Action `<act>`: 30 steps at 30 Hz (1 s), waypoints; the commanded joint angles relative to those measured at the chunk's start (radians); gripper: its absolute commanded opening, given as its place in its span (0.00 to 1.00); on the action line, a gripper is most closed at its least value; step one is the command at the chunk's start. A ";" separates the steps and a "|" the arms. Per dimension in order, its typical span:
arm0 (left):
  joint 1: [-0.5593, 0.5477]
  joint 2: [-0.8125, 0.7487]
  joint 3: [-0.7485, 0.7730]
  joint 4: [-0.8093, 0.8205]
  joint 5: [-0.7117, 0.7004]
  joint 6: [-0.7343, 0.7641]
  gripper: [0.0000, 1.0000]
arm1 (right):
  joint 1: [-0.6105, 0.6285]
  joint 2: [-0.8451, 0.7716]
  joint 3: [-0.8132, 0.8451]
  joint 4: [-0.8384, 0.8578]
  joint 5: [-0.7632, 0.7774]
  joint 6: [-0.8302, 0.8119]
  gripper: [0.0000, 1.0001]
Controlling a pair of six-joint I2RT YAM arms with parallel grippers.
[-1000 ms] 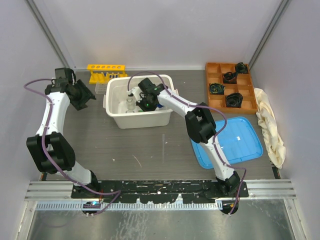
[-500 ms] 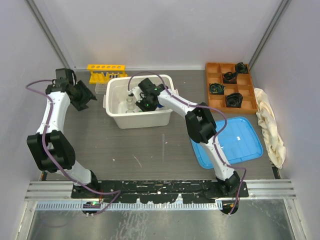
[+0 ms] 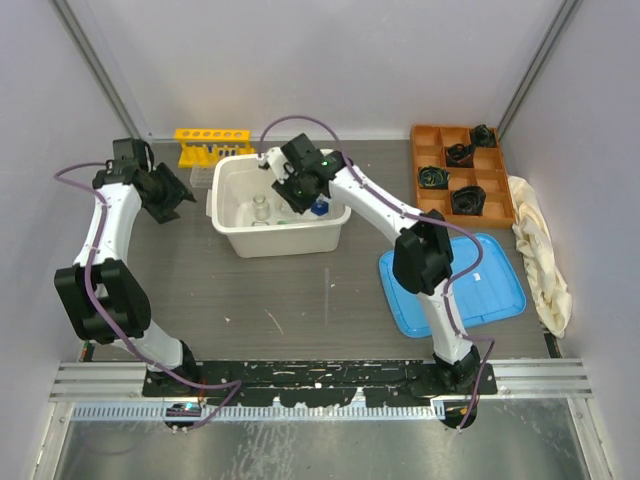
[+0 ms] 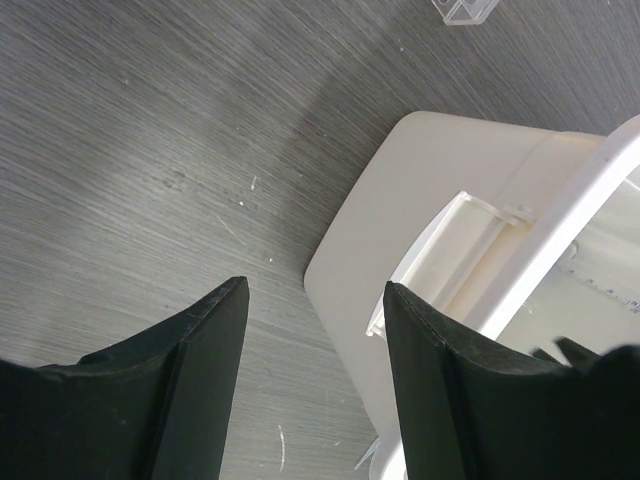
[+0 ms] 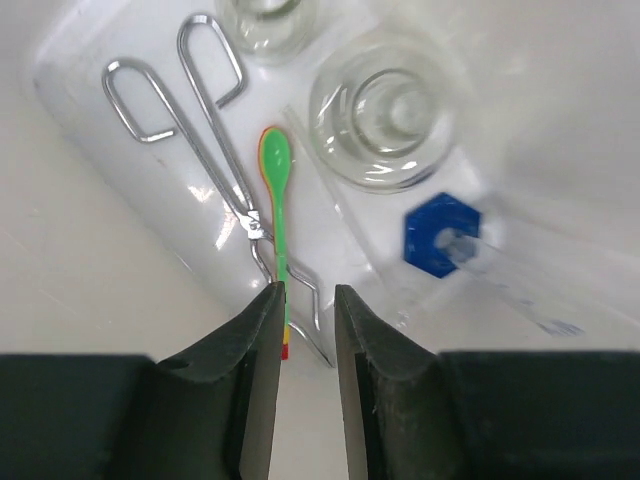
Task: Organize the chemistry lab equipment
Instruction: Place the chemistry item in the storage box, then pick up the chemistry item at the center of the board.
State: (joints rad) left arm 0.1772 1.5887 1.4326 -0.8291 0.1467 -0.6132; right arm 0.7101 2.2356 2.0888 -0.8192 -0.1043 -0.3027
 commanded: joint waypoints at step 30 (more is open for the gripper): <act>0.005 -0.304 -0.155 0.091 0.004 -0.132 0.59 | 0.120 -1.030 -0.648 -0.152 0.442 0.989 0.42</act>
State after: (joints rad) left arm 0.1772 1.4380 1.3266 -0.8291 0.1287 -0.7059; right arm 0.7650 1.3155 1.5208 -1.0451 0.3027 0.6067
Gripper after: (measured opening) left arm 0.585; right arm 0.409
